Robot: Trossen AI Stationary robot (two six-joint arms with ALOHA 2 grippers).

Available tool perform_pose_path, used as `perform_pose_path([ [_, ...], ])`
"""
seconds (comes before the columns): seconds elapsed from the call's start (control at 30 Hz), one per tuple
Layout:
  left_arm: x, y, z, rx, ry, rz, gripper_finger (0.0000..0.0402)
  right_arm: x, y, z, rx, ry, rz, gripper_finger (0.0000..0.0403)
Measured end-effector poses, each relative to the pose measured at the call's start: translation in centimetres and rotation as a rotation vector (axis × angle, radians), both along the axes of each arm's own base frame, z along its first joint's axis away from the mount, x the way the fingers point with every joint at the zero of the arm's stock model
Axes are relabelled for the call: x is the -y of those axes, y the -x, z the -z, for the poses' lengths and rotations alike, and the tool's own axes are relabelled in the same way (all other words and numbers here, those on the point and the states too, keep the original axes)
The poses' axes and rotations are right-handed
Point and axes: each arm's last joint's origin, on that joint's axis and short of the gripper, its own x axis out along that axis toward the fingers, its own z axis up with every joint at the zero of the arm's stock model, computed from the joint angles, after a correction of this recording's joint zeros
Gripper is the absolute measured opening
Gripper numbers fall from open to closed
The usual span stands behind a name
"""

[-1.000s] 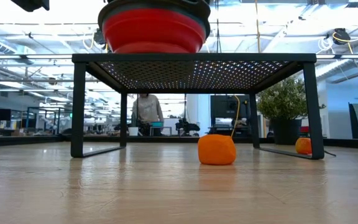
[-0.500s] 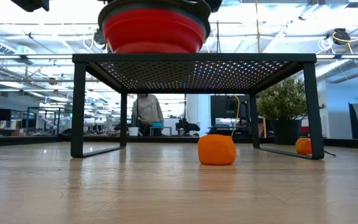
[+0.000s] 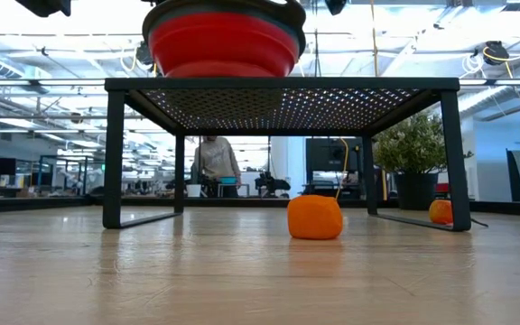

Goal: Pick & Place Fruit
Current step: Put the pomegranate into the red colander on the shelf

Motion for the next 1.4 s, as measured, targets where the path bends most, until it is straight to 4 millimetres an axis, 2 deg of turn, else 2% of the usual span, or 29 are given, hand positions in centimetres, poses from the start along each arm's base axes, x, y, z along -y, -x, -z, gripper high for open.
perform_pose_path([
  [0.23,0.0,0.0,0.2,-0.022,0.004,0.001,0.0202,0.1,2.7,1.1,0.062,-0.047,0.015,0.0001],
  [0.5,0.0,0.0,0.2,-0.021,0.004,0.001,0.0202,0.5,6.5,2.0,0.199,-0.056,0.026,0.0001],
  [0.8,0.0,0.0,0.2,-0.02,0.009,0.001,0.0202,1.2,10.8,3.3,0.262,-0.086,0.069,0.0001],
  [1.07,0.0,0.0,0.2,-0.019,0.01,-0.008,0.0202,1.3,13.2,4.5,0.303,-0.086,0.072,0.0],
  [1.4,-0.1,0.0,0.2,-0.019,0.014,-0.016,0.0202,1.3,15.0,6.7,0.314,-0.111,0.076,0.0],
])
